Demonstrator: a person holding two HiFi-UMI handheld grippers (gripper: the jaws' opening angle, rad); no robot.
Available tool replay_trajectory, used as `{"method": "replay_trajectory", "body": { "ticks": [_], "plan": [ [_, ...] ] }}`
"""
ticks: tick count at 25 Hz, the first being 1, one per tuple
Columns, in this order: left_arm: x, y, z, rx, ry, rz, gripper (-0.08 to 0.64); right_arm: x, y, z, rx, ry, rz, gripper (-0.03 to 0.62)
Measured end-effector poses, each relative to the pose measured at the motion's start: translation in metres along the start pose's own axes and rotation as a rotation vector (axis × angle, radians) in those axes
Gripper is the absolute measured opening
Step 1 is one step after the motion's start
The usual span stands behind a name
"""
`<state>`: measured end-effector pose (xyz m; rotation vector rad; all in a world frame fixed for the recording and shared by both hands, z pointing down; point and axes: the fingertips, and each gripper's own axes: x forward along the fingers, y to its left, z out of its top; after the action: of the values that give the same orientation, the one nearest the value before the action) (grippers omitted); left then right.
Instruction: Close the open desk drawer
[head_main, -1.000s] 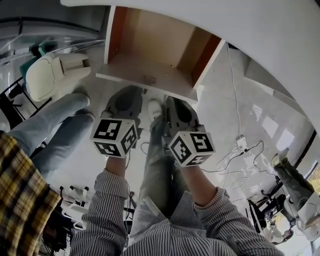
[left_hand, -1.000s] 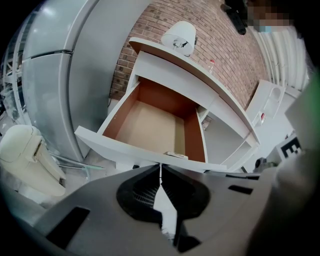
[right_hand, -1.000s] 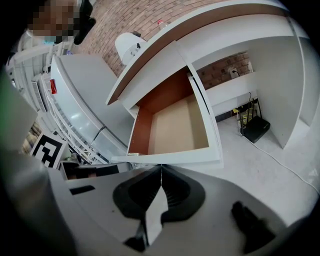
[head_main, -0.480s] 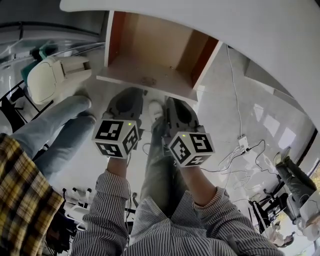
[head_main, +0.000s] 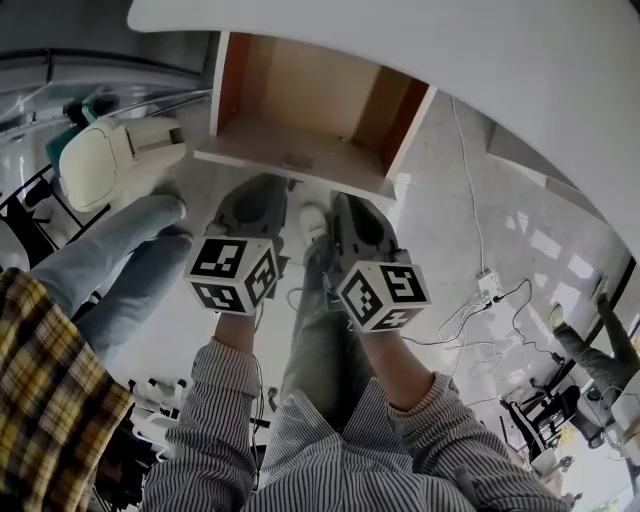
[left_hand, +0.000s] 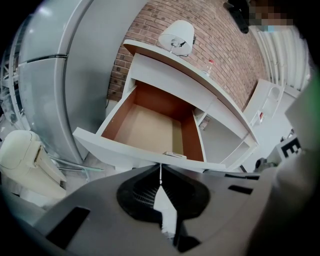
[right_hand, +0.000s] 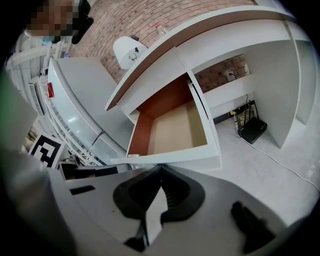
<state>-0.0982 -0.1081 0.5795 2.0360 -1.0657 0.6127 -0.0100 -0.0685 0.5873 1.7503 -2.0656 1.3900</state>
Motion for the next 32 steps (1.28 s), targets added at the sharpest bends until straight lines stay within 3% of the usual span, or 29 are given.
{"method": "replay_trajectory", "body": {
  "ticks": [32],
  "plan": [
    [-0.016,-0.021,0.055,0.043,-0.034,-0.04,0.02,-0.016,0.02,0.057,-0.003,-0.061,-0.014,0.015]
  ]
}}
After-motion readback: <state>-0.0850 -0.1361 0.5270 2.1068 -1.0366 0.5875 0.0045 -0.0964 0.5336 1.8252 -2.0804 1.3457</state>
